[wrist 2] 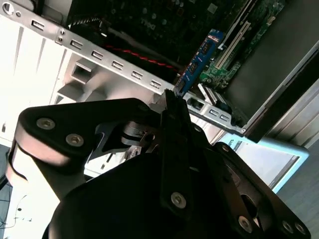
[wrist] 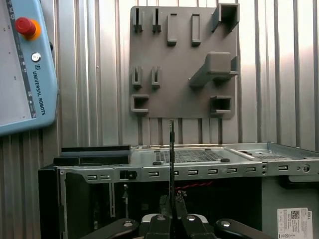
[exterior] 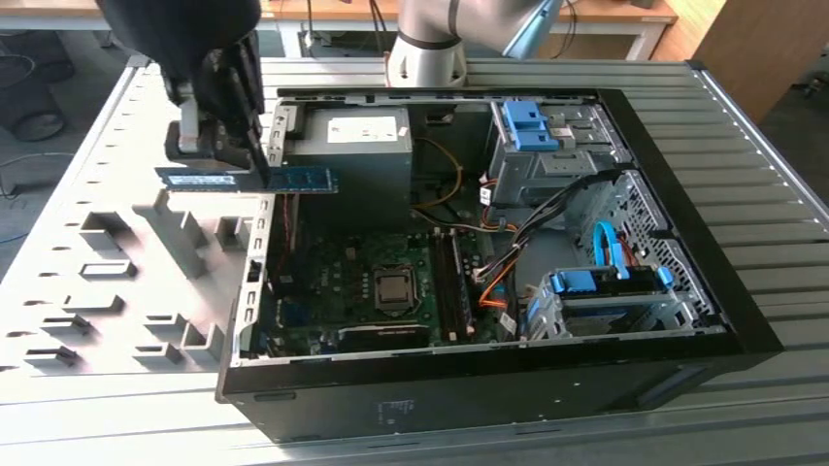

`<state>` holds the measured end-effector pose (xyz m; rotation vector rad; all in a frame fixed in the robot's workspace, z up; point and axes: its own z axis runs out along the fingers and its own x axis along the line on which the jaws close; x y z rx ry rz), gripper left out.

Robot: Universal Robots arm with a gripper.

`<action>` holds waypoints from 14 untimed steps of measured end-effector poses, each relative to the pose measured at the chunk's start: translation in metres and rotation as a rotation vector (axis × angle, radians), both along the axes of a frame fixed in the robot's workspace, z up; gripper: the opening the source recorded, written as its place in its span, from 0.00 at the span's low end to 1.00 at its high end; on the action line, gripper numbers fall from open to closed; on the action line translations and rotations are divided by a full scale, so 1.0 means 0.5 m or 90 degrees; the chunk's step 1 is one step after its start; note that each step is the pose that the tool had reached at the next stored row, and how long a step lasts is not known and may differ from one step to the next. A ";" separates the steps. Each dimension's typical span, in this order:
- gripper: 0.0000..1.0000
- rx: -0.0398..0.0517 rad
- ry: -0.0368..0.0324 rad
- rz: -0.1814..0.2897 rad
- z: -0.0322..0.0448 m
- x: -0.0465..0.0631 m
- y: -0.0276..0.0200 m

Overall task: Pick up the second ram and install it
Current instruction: 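Pick up the second ram and move it above second insertion slot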

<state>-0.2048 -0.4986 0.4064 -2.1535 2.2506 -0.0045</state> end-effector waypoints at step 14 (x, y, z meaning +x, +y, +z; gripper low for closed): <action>0.14 0.0000 0.0004 0.000 0.000 0.062 0.0000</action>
